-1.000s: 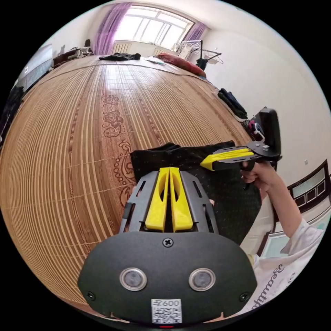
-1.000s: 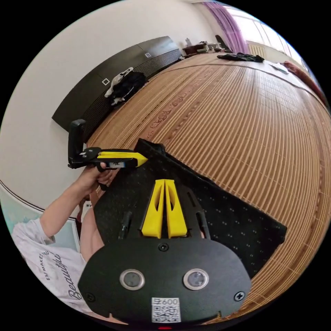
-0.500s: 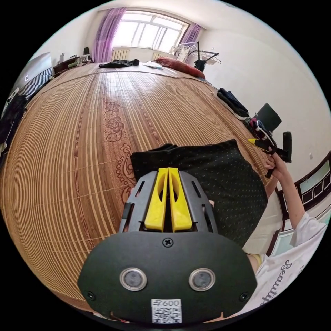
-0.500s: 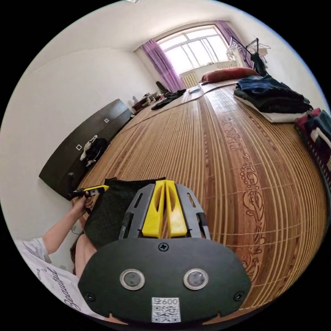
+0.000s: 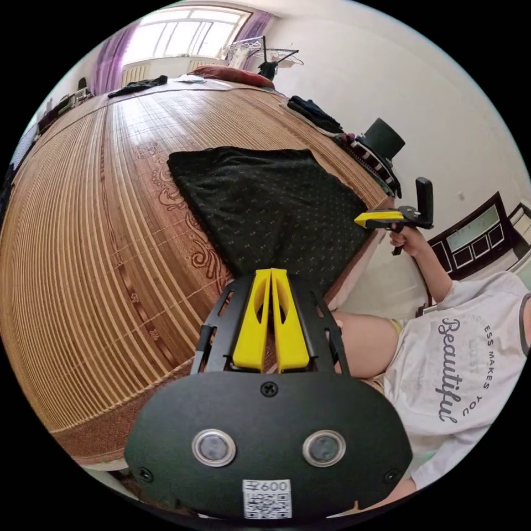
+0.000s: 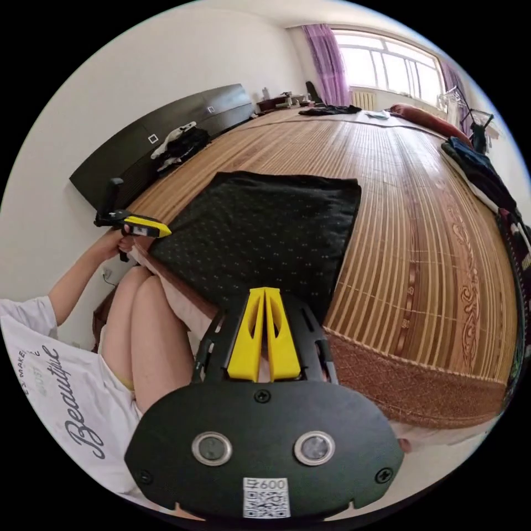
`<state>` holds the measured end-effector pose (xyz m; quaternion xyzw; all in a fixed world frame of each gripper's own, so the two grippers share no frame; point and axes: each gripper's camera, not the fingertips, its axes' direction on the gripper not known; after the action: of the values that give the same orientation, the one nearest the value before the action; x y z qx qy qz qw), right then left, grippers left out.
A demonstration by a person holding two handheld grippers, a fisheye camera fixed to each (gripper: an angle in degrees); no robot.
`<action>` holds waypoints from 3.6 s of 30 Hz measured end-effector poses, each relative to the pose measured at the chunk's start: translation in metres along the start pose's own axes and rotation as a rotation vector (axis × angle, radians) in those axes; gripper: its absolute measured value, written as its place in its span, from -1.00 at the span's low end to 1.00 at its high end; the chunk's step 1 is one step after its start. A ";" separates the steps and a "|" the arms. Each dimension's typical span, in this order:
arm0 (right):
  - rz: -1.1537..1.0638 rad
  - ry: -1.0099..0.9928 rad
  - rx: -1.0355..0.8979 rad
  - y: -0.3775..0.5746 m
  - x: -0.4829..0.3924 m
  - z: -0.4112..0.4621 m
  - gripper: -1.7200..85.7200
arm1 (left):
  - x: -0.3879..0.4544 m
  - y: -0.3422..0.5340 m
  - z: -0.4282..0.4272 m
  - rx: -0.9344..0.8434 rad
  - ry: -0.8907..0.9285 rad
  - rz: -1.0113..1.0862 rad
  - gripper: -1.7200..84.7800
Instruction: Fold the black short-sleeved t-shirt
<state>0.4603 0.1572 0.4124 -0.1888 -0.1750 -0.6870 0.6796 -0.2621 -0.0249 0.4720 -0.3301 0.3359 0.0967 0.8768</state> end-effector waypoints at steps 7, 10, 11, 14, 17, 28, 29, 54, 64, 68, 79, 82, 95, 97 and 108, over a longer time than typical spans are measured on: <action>-0.247 0.170 -0.136 -0.001 -0.054 0.038 -0.98 | 0.026 0.033 -0.001 0.013 -0.128 0.064 -0.96; -0.309 0.271 -0.175 -0.001 -0.062 0.051 -0.98 | 0.033 0.053 -0.004 -0.096 -0.079 0.057 -0.95; -0.328 0.325 -0.178 0.000 -0.060 0.055 -0.98 | 0.034 0.057 -0.006 -0.112 -0.059 0.053 -0.95; -0.337 0.503 -0.181 0.003 -0.044 0.065 -0.98 | 0.035 0.087 -0.022 -0.058 -0.021 0.021 -0.95; -0.295 0.599 -0.160 0.011 -0.017 0.073 -0.98 | 0.036 0.114 -0.029 0.034 0.034 -0.041 -0.94; -0.372 0.304 0.146 0.088 -0.190 0.063 -0.98 | 0.070 0.144 0.093 0.274 0.239 -0.269 -0.88; -0.423 0.274 0.122 0.094 -0.213 0.073 -0.98 | 0.071 0.146 0.098 0.283 0.241 -0.270 -0.89; -0.271 0.015 -0.058 0.106 -0.150 0.132 -0.98 | 0.057 0.162 0.246 0.194 0.035 0.025 -0.74; -0.286 0.023 -0.058 0.101 -0.119 0.127 -0.98 | 0.037 0.135 0.335 0.218 -0.006 0.082 -0.66; -0.275 0.007 -0.049 0.100 -0.102 0.124 -0.98 | 0.021 0.133 0.359 0.231 0.010 0.083 -0.68; -0.214 0.005 0.166 0.093 -0.021 0.095 -0.98 | -0.023 0.127 0.435 0.205 -0.003 0.029 -0.89; -0.139 0.160 0.251 0.090 0.034 0.101 -0.98 | -0.042 0.129 0.452 0.230 0.055 0.001 -0.92; -0.050 0.281 0.229 0.071 0.101 0.127 -0.98 | -0.051 0.141 0.518 0.302 0.129 0.012 -0.95; -0.053 0.285 0.228 0.069 0.104 0.128 -0.98 | -0.039 0.141 0.525 0.291 0.083 0.024 -0.95; -0.044 0.253 0.254 0.063 0.135 0.124 -0.98 | 0.105 0.131 0.592 0.179 -0.588 0.437 -0.80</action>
<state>0.5251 0.1004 0.5862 -0.0094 -0.1775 -0.6923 0.6994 0.0763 0.4508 0.6653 -0.1308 0.1397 0.3426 0.9198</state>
